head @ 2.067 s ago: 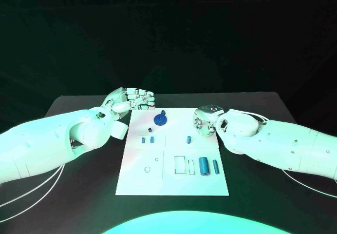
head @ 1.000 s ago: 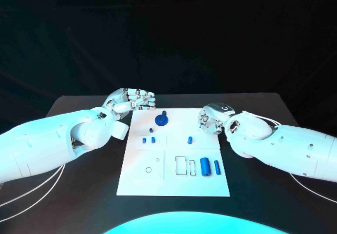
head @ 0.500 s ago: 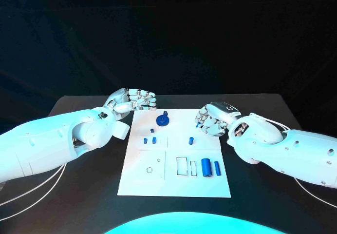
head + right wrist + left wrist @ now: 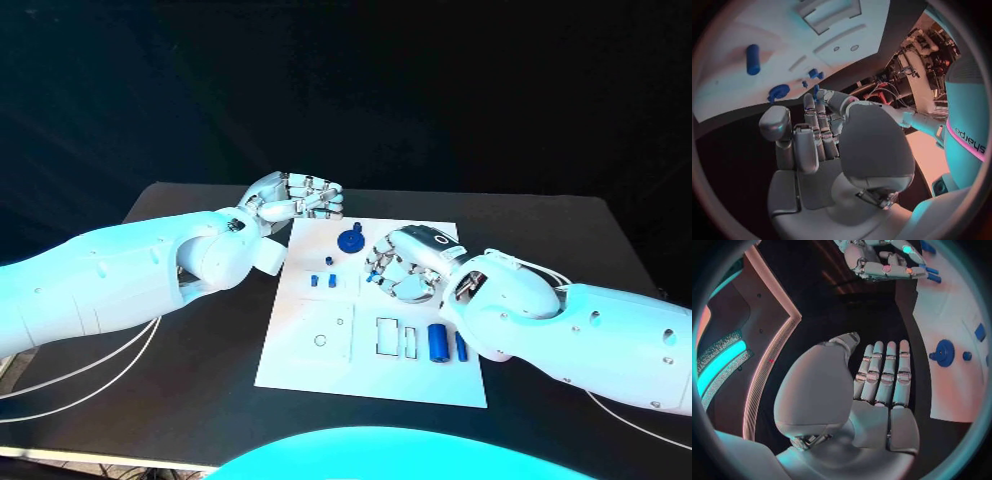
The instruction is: Assemble the parts on the task board
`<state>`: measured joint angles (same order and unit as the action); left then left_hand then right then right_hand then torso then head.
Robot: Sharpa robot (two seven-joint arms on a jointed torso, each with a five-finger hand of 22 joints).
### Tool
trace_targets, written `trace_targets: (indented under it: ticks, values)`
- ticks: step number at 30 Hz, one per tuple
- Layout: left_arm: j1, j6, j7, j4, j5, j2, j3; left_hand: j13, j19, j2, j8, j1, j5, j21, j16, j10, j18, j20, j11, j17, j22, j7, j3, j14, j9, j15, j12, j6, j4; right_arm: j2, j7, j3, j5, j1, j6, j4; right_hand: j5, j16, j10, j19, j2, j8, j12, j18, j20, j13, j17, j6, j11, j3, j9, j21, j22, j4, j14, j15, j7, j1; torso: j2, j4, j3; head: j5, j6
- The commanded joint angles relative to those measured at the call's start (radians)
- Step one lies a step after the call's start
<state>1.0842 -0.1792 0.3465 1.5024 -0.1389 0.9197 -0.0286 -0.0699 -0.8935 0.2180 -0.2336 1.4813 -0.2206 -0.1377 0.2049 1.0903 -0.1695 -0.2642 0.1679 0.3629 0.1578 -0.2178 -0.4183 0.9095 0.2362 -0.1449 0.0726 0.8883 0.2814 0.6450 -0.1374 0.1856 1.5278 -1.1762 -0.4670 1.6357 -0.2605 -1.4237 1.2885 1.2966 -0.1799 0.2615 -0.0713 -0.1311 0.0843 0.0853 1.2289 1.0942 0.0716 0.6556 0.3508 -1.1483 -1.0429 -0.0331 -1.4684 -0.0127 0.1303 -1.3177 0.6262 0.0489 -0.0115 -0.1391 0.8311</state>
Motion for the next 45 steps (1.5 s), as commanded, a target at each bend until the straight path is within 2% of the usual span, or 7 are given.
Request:
trace_targets:
  ticks: [1, 7, 16, 30, 45]
  values:
    - [0.000, 0.004, 0.007, 0.000, -0.002, -0.006, 0.000, 0.001, -0.005, -0.005, 0.004, 0.004, -0.006, 0.003, -0.005, -0.001, -0.014, -0.002, 0.006, -0.001, -0.001, -0.007, -0.006, 0.008, -0.001, -0.001, -0.005, 0.001, -0.002, -0.022, 0.020, 0.003, 0.017, 0.011, 0.061, -0.007, -0.001, -0.004, 0.018, 0.003, 0.020, 0.005, -0.002, 0.017, -0.002, 0.002, 0.000, 0.002, -0.013, 0.006, 0.002, 0.000, 0.001, 0.000, -0.044, -0.007, -0.001, -0.013, 0.001, -0.0011, 0.0006, -0.020, 0.005]
    - [0.001, 0.002, 0.006, -0.002, -0.002, -0.015, 0.000, 0.001, -0.006, -0.006, 0.004, 0.004, -0.006, 0.004, -0.006, -0.002, -0.014, -0.002, 0.006, -0.001, -0.001, -0.007, -0.006, 0.008, -0.001, -0.001, -0.005, 0.001, -0.001, -0.068, 0.006, 0.009, 0.041, 0.033, 0.097, -0.036, -0.001, -0.004, 0.017, 0.001, 0.020, 0.005, -0.002, 0.016, -0.002, 0.002, -0.002, 0.001, -0.013, 0.006, 0.002, 0.004, 0.006, 0.000, -0.044, -0.007, -0.001, -0.013, 0.001, -0.0006, 0.0011, -0.037, 0.014]
    - [0.001, 0.004, 0.005, -0.005, -0.003, -0.026, 0.000, 0.001, -0.006, -0.006, 0.004, 0.003, -0.006, 0.005, -0.006, -0.002, -0.014, -0.002, 0.006, -0.001, -0.002, -0.007, -0.006, 0.008, -0.001, -0.001, -0.004, 0.001, -0.001, -0.114, -0.018, 0.012, 0.073, 0.064, 0.109, -0.063, 0.000, -0.004, 0.017, 0.000, 0.020, 0.005, -0.001, 0.015, -0.002, 0.002, -0.001, 0.000, -0.012, 0.007, 0.003, 0.005, 0.007, 0.000, -0.044, -0.007, -0.001, -0.013, 0.001, -0.0005, -0.0002, -0.054, 0.025]
    - [0.001, 0.007, 0.003, -0.007, -0.005, -0.033, 0.000, 0.001, -0.007, -0.006, 0.004, 0.003, -0.006, 0.005, -0.007, -0.002, -0.014, -0.002, 0.006, -0.001, -0.003, -0.007, -0.006, 0.008, -0.001, -0.001, -0.004, 0.002, 0.000, -0.148, -0.035, 0.016, 0.088, 0.082, 0.112, -0.096, 0.000, -0.004, 0.017, -0.002, 0.021, 0.005, -0.001, 0.015, -0.002, 0.002, -0.003, 0.000, -0.012, 0.007, 0.003, 0.007, 0.010, 0.000, -0.044, -0.007, -0.001, -0.013, 0.001, 0.0002, -0.0002, -0.066, 0.035]
    - [0.001, 0.008, 0.002, -0.007, -0.005, -0.033, 0.000, 0.001, -0.007, -0.006, 0.004, 0.001, -0.005, 0.006, -0.007, -0.002, -0.014, -0.002, 0.006, -0.001, -0.003, -0.007, -0.006, 0.009, -0.002, -0.001, -0.004, 0.002, 0.000, -0.160, -0.043, 0.018, 0.098, 0.089, 0.130, -0.102, 0.000, -0.003, 0.017, -0.003, 0.021, 0.005, -0.001, 0.014, -0.002, 0.002, -0.005, -0.001, -0.012, 0.008, 0.004, 0.009, 0.011, -0.001, -0.043, -0.007, 0.000, -0.013, 0.001, 0.0002, 0.0002, -0.069, 0.040]
